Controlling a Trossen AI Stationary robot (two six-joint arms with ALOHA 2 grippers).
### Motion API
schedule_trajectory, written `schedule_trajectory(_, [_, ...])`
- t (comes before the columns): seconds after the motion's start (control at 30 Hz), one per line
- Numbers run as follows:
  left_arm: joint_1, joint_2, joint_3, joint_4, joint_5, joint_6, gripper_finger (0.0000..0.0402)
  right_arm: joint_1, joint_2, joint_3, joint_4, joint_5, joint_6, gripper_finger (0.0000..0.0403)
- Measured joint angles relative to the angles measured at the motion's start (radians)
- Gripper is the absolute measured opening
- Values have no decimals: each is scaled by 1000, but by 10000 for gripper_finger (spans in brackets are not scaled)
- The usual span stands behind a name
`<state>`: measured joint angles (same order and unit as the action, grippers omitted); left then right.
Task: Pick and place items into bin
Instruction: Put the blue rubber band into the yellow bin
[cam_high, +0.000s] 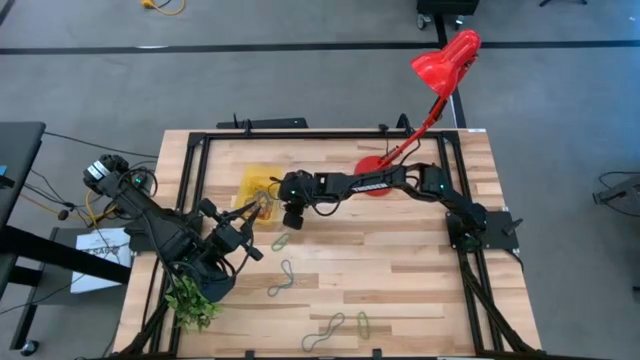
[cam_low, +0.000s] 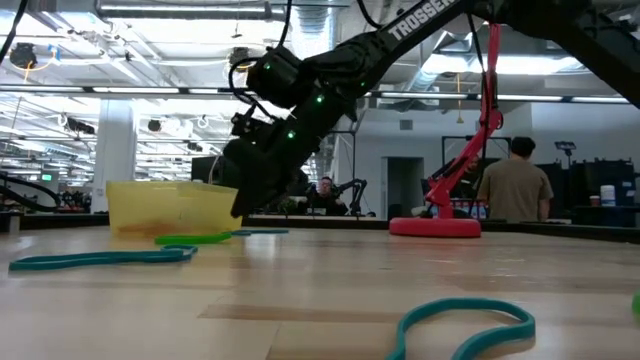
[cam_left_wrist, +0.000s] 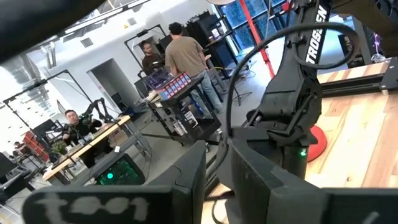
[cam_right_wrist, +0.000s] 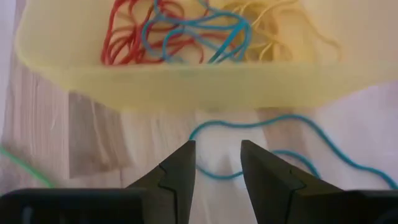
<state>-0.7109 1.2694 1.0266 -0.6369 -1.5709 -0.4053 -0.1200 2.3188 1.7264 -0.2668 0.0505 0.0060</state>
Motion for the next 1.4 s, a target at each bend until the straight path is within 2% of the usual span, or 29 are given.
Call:
schedule_trajectory(0.53, [1, 0, 0, -1, 0, 0, 62, 18, 100, 6, 94, 27, 28, 116])
schedule_trajectory(0.63, [1, 0, 0, -1, 0, 1, 62, 21, 102, 6, 83, 23, 51, 96])
schedule_trajectory(0.9, [1, 0, 0, -1, 0, 2, 62, 65, 103, 6, 74, -1, 79, 6])
schedule_trajectory(1.03, [1, 0, 0, -1, 0, 2, 62, 96, 103, 4, 72, 21, 79, 11])
schedule_trajectory(1.2, [1, 0, 0, -1, 0, 2, 62, 111, 97, 2, 77, 105, 75, 13])
schedule_trajectory(1.4, [1, 0, 0, -1, 0, 2, 62, 96, 85, 0, 61, 45, 74, 29])
